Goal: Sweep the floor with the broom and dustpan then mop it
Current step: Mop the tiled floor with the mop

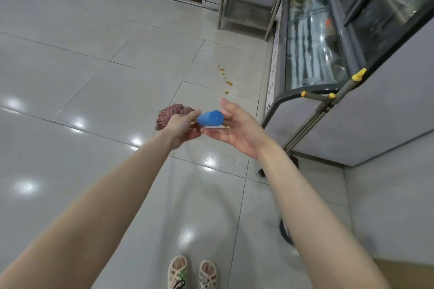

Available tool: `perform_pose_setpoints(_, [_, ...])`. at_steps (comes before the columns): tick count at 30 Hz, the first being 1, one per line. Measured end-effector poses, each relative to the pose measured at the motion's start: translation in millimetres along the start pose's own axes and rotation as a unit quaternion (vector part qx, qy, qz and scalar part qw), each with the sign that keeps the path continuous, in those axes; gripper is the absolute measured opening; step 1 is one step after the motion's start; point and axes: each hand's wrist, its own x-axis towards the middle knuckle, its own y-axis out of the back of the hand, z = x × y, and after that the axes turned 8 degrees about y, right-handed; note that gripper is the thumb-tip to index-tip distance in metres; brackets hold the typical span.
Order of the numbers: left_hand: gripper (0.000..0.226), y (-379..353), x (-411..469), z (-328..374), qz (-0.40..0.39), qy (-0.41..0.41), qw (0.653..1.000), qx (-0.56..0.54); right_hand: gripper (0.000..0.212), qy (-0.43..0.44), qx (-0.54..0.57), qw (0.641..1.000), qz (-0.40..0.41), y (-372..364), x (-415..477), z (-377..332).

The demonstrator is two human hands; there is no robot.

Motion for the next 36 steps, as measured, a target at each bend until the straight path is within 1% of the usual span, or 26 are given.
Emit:
perform_pose_setpoints(2, [0.033,-1,-3,-15,-0.013,0.022,1.000,-0.009,0.030,-0.028,-0.021,0.999,0.023,-1,-4,10])
perform_pose_setpoints(5, [0.017,-1,-7,-42,-0.021,0.056,0.998,-0.036,0.030,-0.087,-0.075,0.993,0.019,1,-13,34])
perform_pose_setpoints(7, [0.010,-2,-9,-56,-0.023,0.080,0.995,-0.047,0.018,-0.120,-0.085,0.989,0.020,3,-18,50])
perform_pose_setpoints(9, [0.013,-1,-6,-68,-0.025,0.099,0.993,-0.053,0.012,-0.141,-0.083,0.986,0.028,4,-23,65])
perform_pose_setpoints(11, [0.012,-2,-2,-76,-0.024,0.100,0.993,-0.062,0.011,-0.154,-0.065,0.985,0.034,6,-27,74])
perform_pose_setpoints(16, [0.020,-2,12,-86,-0.009,0.108,0.992,-0.061,0.020,-0.201,-0.066,0.977,0.032,10,-26,81])
perform_pose_setpoints(20, [0.022,3,23,-86,0.005,0.120,0.989,-0.089,0.011,-0.203,-0.075,0.974,0.062,5,-13,90])
perform_pose_setpoints(22, [0.022,11,29,-86,0.020,0.129,0.986,-0.102,0.013,-0.203,-0.080,0.974,0.063,-3,-4,95])
perform_pose_setpoints(24, [0.018,21,36,-81,0.023,0.140,0.983,-0.119,0.014,-0.200,-0.074,0.974,0.073,-12,6,99])
perform_pose_setpoints(27, [0.013,26,44,-71,-0.009,0.158,0.976,-0.149,0.014,-0.193,-0.071,0.974,0.091,-17,17,97])
perform_pose_setpoints(31, [0.014,17,56,-59,-0.043,0.176,0.973,-0.142,0.022,-0.190,-0.093,0.969,0.130,-11,25,87])
perform_pose_setpoints(33, [0.011,3,64,-51,-0.061,0.177,0.972,-0.140,0.017,-0.191,-0.090,0.965,0.155,0,28,75])
perform_pose_setpoints(36, [0.017,-18,75,-48,-0.071,0.176,0.972,-0.140,0.012,-0.193,-0.096,0.959,0.184,16,28,59])
